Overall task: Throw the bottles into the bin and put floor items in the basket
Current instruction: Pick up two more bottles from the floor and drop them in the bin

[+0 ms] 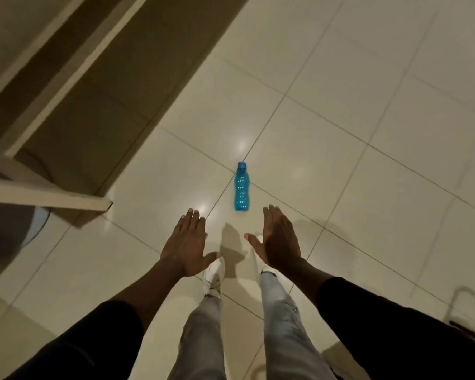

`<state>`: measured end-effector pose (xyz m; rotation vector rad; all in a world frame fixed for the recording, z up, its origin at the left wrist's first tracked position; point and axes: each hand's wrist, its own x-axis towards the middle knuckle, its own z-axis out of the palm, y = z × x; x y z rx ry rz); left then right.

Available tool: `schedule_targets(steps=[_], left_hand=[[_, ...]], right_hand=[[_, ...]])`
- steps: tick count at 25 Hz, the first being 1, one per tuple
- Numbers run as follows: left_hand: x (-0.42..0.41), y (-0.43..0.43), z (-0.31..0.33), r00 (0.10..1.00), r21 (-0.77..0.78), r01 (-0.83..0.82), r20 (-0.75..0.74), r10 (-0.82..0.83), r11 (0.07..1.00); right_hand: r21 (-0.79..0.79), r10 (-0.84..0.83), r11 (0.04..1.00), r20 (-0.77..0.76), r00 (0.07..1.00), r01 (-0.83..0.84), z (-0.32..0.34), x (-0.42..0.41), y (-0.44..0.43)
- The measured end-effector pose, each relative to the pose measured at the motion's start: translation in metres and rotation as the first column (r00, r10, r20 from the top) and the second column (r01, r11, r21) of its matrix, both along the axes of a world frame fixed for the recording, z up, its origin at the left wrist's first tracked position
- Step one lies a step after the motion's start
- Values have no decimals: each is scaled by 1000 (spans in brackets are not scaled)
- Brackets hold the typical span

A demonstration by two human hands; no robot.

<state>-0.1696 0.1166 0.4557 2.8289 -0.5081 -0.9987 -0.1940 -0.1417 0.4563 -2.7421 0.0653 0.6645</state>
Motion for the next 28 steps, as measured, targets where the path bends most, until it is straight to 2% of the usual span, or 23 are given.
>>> schedule_targets(steps=[6, 12, 20, 23, 28], left_hand=[[-31, -40, -89, 979, -14, -194, -71, 192, 981], [-62, -33, -239, 930, 67, -331, -147, 337, 941], [-58, 6, -436, 897, 178, -398, -129, 422, 900], [-52, 19, -478, 870, 248, -434, -134, 474, 866], [-46, 35, -527, 817, 276, -520, -117, 565, 808]], right_hand=[[-32, 258, 965, -66, 964, -260, -115, 49, -45], [-42, 273, 959, -140, 952, -282, -258, 83, -46], [-8, 30, 999, -186, 982, -32, -462, 126, -28], [-19, -52, 999, -182, 982, 49, -509, 144, -18], [-7, -234, 972, -136, 963, 235, -557, 154, 5]])
